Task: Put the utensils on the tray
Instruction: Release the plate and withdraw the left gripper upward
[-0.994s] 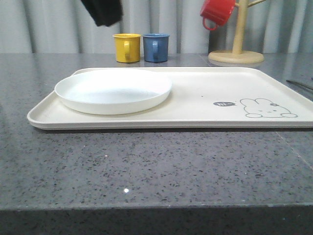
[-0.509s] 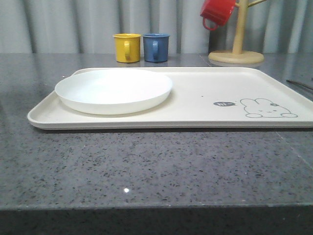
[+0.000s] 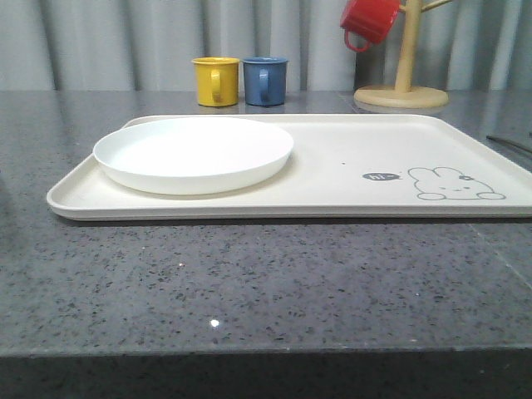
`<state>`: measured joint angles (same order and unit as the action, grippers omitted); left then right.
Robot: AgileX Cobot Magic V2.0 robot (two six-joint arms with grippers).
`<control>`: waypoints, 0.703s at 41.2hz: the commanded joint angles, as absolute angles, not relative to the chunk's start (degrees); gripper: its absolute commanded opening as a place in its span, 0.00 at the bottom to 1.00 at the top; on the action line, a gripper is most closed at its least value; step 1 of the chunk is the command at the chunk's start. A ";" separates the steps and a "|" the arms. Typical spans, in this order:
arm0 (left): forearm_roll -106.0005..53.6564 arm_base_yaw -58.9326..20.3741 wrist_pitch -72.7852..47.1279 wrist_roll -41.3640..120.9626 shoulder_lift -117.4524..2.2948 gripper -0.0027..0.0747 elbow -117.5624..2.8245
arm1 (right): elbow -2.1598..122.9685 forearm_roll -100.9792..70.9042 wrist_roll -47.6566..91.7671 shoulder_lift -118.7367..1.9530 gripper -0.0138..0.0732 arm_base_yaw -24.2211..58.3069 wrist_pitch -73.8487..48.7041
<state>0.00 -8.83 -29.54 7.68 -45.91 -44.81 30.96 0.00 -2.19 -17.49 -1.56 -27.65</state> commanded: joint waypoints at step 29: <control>-2.67 -8.79 -14.48 7.01 -4.95 0.01 -21.19 | 32.93 0.00 -1.61 -18.34 0.90 -1.89 -23.11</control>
<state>-2.01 -8.83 -18.57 7.68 -4.32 -19.77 30.96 0.00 -2.19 -17.49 -1.56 -27.65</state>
